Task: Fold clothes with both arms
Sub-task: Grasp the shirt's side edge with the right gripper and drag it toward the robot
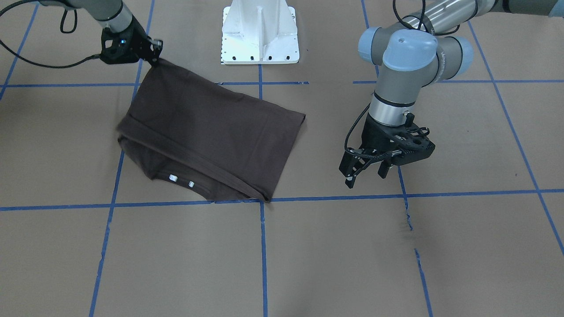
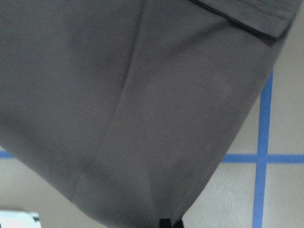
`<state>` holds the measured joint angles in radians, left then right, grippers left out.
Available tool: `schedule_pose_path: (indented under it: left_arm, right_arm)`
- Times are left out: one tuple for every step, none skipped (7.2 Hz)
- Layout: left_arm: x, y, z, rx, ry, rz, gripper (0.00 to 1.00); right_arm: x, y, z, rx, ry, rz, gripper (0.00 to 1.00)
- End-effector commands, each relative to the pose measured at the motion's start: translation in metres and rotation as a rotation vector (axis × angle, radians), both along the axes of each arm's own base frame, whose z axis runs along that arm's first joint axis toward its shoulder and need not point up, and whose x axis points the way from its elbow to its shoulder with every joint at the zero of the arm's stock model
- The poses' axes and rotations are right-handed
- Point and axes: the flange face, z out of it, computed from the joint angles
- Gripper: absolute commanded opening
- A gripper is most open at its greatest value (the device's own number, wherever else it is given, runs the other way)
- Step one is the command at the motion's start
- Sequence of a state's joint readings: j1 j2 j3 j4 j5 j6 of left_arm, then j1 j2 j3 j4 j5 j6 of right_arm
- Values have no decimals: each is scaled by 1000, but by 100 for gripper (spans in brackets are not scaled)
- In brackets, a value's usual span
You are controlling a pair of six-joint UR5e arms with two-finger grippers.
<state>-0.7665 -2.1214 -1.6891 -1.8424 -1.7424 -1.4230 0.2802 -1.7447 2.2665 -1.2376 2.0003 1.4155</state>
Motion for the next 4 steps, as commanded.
schedule_pose_path:
  left_arm:
    - [18,22,-11,-1,27,31,100]
    - [19,32,-17,-6,46,57,100]
    - [37,54,-18,-53,26,114,100]
    - [54,82,-26,-94,47,131,100]
  right_arm:
    - [-12,39,-23,-16,-42,-85,99]
    - [-16,29,-37,0,-77,-57,100]
    - [-15,-8,-73,24,-163,29,100]
    - [-7,-39,-83,43,-186,106,100]
